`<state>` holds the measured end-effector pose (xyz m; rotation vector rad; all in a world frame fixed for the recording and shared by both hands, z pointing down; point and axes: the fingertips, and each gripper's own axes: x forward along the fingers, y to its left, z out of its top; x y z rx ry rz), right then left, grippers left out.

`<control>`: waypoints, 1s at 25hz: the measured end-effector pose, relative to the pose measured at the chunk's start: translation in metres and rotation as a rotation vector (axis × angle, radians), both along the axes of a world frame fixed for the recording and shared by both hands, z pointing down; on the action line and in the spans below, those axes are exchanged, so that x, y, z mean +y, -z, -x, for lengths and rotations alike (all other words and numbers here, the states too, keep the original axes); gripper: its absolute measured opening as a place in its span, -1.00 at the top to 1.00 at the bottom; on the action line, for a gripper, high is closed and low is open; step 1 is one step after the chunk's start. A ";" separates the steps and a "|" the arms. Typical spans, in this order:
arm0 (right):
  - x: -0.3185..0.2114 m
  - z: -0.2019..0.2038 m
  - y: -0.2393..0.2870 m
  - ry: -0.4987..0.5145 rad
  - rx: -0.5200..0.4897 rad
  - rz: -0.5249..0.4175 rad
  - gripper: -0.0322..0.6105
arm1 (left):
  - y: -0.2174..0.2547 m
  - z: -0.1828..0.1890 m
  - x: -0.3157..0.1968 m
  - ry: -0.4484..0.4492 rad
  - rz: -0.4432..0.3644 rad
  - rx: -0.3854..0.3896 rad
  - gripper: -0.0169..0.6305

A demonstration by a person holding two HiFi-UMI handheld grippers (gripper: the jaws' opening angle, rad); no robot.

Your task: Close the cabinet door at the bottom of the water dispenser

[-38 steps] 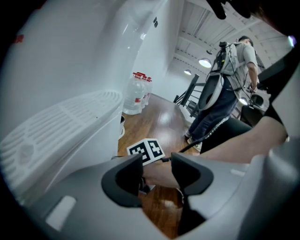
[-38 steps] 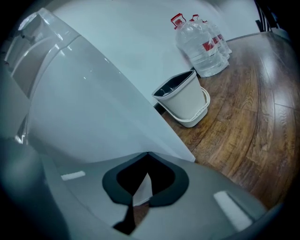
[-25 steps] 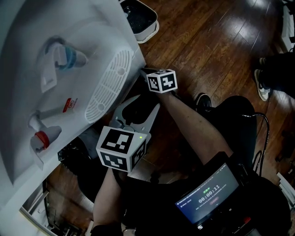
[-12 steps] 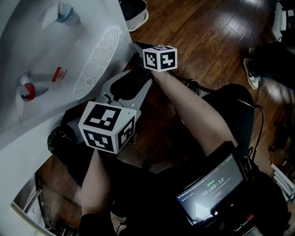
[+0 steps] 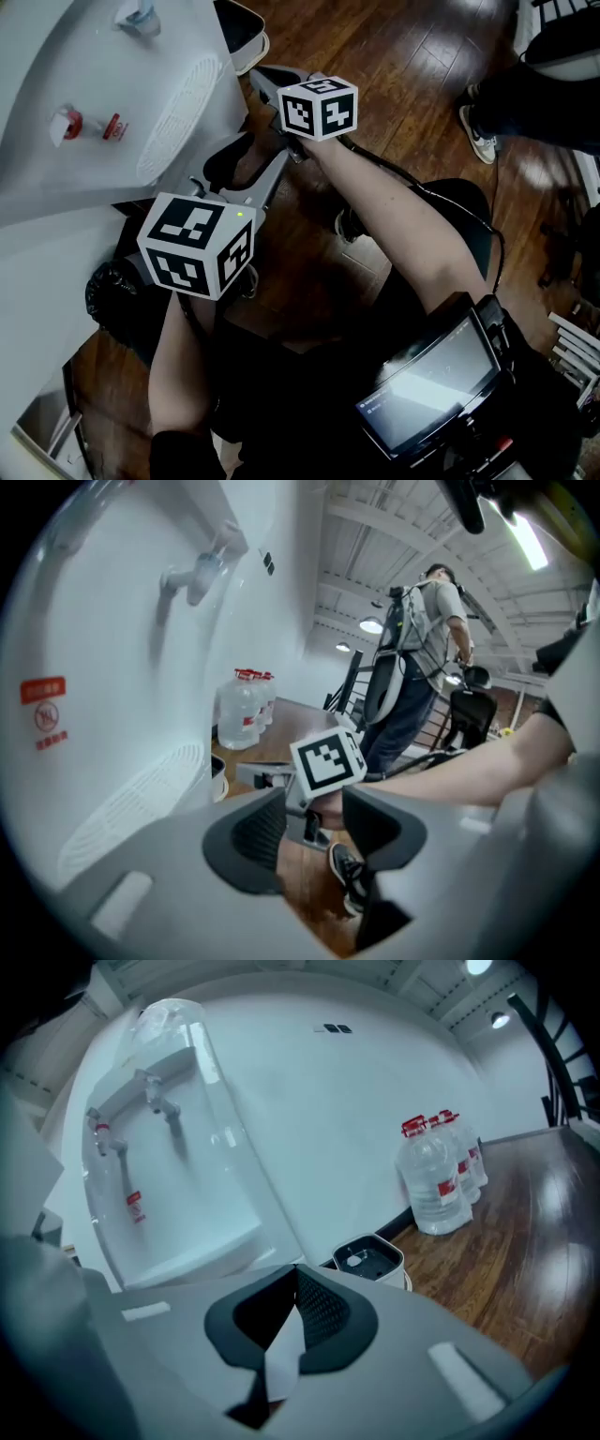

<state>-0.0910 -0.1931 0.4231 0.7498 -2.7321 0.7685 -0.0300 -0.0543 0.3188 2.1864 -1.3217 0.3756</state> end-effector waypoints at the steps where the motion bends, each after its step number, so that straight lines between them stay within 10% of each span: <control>1: 0.004 -0.006 0.012 0.014 0.014 -0.031 0.89 | 0.008 0.001 -0.001 0.002 -0.022 0.000 0.31; 14: 0.111 -0.048 0.145 0.093 0.048 -0.286 0.89 | 0.042 0.039 0.021 0.284 -0.126 0.008 0.34; 25: 0.151 -0.033 0.130 0.132 0.063 -0.266 0.90 | 0.024 0.021 0.061 0.247 -0.153 -0.043 0.42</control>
